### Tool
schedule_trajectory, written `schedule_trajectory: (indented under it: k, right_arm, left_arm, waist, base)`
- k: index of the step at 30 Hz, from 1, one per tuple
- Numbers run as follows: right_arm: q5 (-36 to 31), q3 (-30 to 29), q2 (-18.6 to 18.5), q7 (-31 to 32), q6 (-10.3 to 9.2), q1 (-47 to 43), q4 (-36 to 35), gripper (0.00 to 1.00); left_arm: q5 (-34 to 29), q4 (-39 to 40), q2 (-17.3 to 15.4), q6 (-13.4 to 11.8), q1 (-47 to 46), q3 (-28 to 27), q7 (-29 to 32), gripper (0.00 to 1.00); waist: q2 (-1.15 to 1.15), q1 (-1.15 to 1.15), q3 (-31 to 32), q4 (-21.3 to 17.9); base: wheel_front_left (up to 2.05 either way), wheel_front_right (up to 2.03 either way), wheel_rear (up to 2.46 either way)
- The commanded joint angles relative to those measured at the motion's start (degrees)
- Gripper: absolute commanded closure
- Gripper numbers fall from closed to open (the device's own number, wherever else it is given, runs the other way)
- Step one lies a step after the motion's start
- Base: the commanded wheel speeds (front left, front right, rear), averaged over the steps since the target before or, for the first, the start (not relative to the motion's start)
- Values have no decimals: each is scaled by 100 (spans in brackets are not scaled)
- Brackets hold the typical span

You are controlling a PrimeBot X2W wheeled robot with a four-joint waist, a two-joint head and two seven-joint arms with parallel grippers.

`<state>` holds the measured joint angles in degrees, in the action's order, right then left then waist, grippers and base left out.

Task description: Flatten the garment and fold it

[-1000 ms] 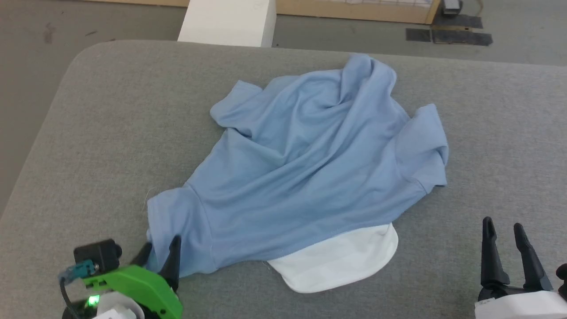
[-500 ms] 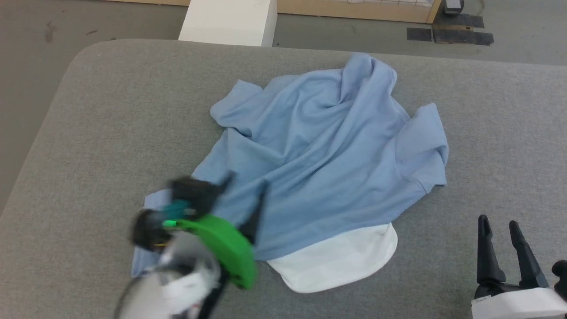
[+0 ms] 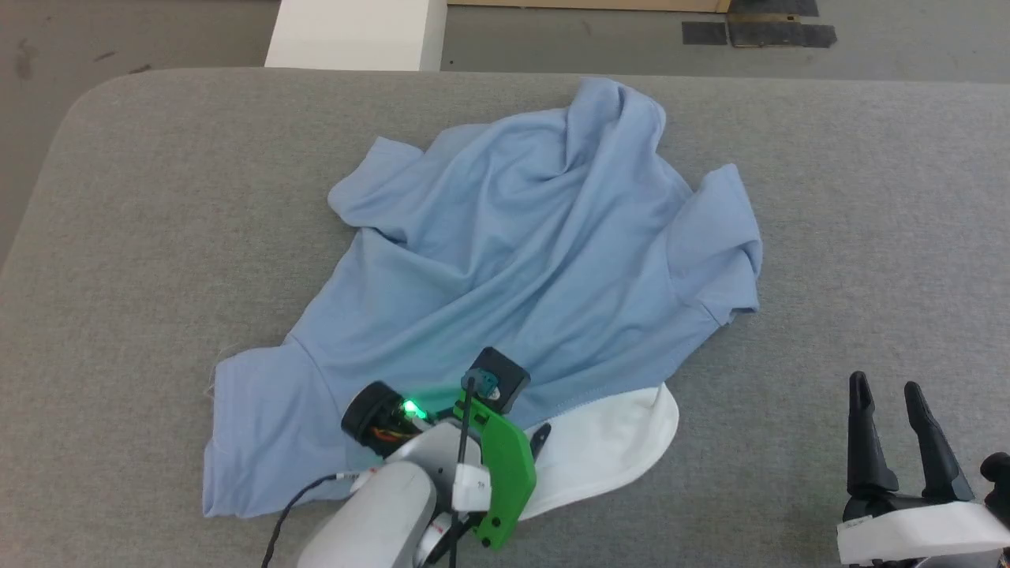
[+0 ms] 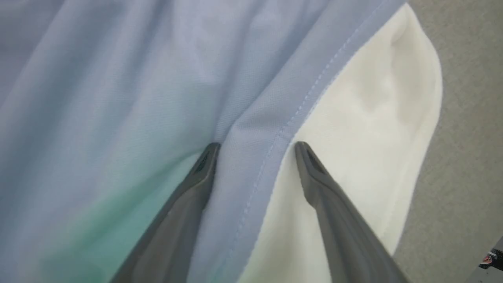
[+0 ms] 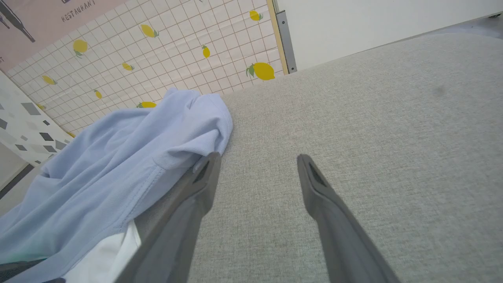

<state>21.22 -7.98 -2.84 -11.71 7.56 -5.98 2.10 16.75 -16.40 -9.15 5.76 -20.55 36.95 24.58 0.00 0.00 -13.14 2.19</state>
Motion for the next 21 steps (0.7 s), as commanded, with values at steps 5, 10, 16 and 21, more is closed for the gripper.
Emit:
schedule_trajectory:
  k: [5,10,16,21]
  right_arm:
    - [19,-51,-4,-60,-8,64,27,0]
    - [-6,-170,-4,-42,-8,25,27,0]
    - [0,-203,-4,9,-8,-49,-15,0]
    - [39,-148,-4,58,-8,-150,-14,0]
  left_arm:
    - [73,-445,91,69,-249,96,-159,100]
    - [455,-59,160,151,-277,480,36,100]
    - [1534,1397,-540,170,-24,1427,1031,100]
    - [2128,2261,-1244,-7,687,1319,1500,67]
  waist:
    - [0,0,78,-55]
    - [0,0,238,34]
    - [0,0,351,186]
    - [0,0,422,313]
  base:
    - [0,0,0]
    - [0,0,0]
    - [0,0,0]
    - [0,0,0]
